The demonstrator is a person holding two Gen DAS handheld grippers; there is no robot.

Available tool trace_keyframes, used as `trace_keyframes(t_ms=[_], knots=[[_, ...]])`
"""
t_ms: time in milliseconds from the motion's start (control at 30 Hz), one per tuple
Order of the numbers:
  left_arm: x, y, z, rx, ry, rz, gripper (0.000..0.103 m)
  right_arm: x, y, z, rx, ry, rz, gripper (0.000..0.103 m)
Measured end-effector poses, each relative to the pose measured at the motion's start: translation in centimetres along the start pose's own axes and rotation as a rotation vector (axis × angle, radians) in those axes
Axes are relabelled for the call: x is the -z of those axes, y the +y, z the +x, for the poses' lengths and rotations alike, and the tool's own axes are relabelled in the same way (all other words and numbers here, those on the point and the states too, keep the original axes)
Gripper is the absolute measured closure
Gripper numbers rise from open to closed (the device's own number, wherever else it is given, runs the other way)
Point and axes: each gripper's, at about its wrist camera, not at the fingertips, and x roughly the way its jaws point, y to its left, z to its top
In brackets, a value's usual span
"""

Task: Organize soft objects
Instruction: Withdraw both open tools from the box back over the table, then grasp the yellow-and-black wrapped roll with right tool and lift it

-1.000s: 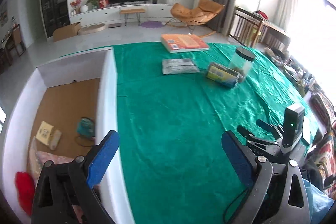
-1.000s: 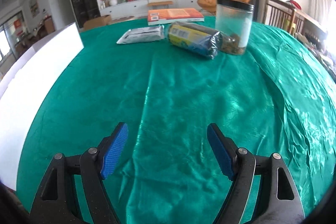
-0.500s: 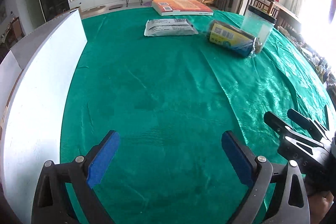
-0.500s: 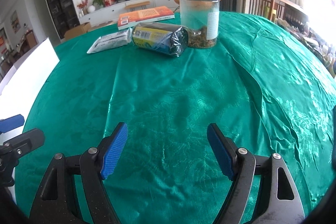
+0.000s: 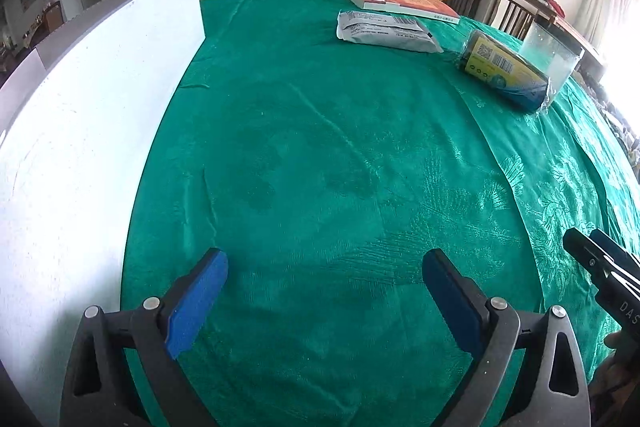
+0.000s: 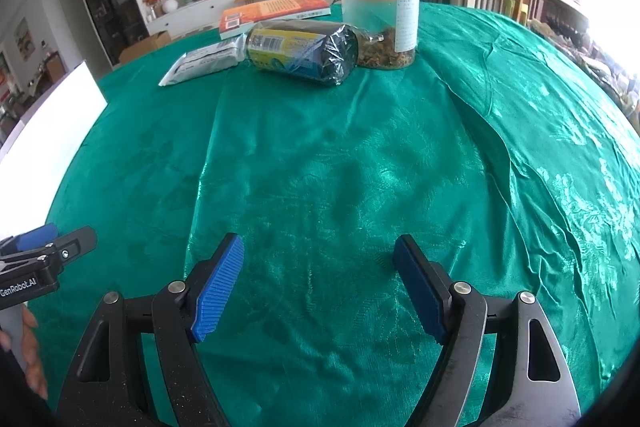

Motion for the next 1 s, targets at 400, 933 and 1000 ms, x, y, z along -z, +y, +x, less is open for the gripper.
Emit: trace_keyframes(t_ms=[400,933,1000], knots=[[1.0,-1.1,-0.1,-0.030,-0.038,0.076,0.000,-3.3,-1.9,-0.3,-0.143,-0.067,0.113,0.023],[1.0,-1.1,-0.1,-0.031,-0.037,0.076,0.000,-13.1,1.3,6.5,-0.668,0.075,0.023,0.022],[0.9,-1.1,-0.1,-0.032,-0.037,0.076,0.000,-13.1,3.2,4.0,-0.618,0.051,-0.121,0.023]])
